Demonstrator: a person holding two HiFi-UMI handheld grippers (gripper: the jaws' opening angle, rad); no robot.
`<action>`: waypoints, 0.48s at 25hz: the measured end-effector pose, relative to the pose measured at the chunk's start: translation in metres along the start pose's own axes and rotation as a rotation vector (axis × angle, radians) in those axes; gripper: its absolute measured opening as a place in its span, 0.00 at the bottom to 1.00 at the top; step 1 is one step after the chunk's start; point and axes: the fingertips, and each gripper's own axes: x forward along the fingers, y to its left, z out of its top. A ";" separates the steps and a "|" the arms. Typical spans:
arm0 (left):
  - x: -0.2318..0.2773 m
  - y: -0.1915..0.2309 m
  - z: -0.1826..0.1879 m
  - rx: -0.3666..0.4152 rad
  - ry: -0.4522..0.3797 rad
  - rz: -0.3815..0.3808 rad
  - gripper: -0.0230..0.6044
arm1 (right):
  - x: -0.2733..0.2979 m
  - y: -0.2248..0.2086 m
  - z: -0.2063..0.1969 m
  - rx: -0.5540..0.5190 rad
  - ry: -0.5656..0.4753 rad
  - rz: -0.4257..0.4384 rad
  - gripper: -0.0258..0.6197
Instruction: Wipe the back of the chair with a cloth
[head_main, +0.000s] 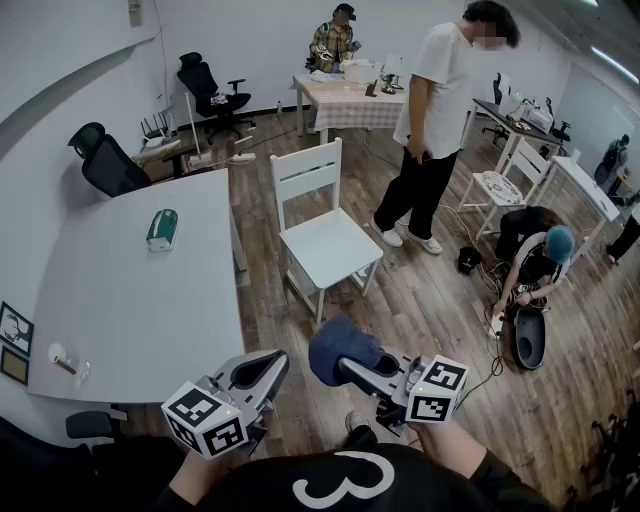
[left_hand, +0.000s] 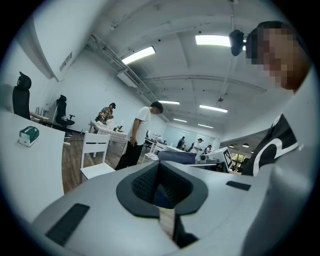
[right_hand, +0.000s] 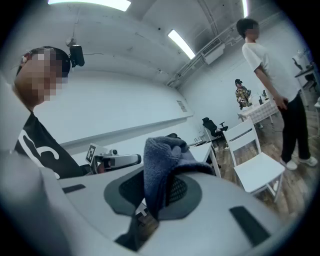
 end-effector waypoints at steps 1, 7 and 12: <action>0.003 0.002 -0.001 -0.006 0.000 0.005 0.06 | 0.001 -0.004 0.001 0.001 0.001 0.003 0.12; 0.028 0.010 -0.007 -0.044 0.007 0.015 0.06 | -0.003 -0.025 0.005 -0.009 0.009 0.012 0.12; 0.061 0.012 -0.013 -0.087 0.029 0.006 0.06 | -0.020 -0.054 0.008 0.021 0.004 0.001 0.12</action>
